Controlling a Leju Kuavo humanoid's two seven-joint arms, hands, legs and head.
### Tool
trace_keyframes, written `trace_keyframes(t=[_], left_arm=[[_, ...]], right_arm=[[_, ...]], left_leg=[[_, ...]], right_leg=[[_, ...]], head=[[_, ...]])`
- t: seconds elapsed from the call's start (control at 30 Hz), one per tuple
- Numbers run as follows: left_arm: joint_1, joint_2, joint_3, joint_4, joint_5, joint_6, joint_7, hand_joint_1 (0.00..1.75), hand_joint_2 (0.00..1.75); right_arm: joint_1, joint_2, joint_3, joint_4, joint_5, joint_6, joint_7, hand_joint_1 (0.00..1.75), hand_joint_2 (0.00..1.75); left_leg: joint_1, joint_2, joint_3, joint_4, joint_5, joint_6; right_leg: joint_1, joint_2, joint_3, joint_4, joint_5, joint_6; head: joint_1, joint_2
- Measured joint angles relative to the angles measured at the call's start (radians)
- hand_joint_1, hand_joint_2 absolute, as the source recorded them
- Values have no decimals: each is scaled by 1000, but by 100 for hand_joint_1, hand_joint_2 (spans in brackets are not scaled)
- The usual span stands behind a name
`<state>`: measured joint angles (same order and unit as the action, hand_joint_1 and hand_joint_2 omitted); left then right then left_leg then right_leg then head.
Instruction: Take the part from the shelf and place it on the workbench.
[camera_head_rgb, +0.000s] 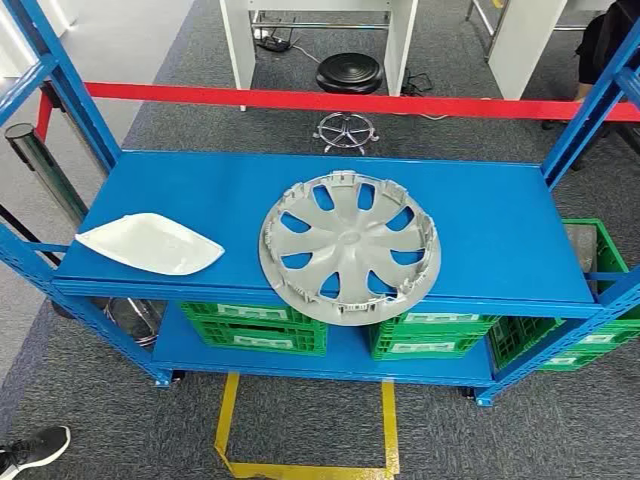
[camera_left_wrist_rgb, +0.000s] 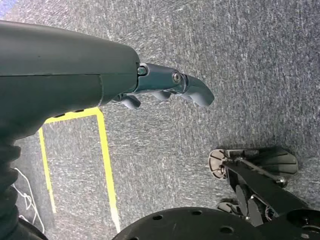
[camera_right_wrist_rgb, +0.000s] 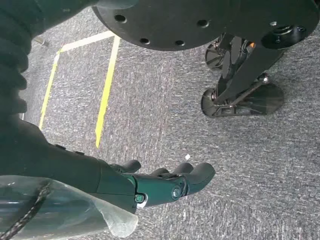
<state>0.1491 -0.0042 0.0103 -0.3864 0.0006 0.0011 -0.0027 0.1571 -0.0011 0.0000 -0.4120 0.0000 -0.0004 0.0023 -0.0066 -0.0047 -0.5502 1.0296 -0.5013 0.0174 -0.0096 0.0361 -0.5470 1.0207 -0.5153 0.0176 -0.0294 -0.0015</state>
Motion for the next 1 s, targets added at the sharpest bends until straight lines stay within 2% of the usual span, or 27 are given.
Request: trace_keyframes(t=[0.4, 1.0], left_arm=[[-2, 0, -9, 0, 17, 1, -4, 0, 175], [-65, 12, -305, 50, 530, 66, -157, 0, 175]], right_arm=[[-2, 0, -1, 1, 2, 0, -5, 0, 175], [-60, 22, -116, 53, 95, -20, -179, 0, 175]], left_leg=[[0, 0, 0, 0, 0, 0], [0, 0, 1, 0, 0, 0]], right_leg=[[0, 0, 0, 0, 0, 0], [0, 0, -1, 0, 0, 0]], head=[[0, 0], [0, 0]])
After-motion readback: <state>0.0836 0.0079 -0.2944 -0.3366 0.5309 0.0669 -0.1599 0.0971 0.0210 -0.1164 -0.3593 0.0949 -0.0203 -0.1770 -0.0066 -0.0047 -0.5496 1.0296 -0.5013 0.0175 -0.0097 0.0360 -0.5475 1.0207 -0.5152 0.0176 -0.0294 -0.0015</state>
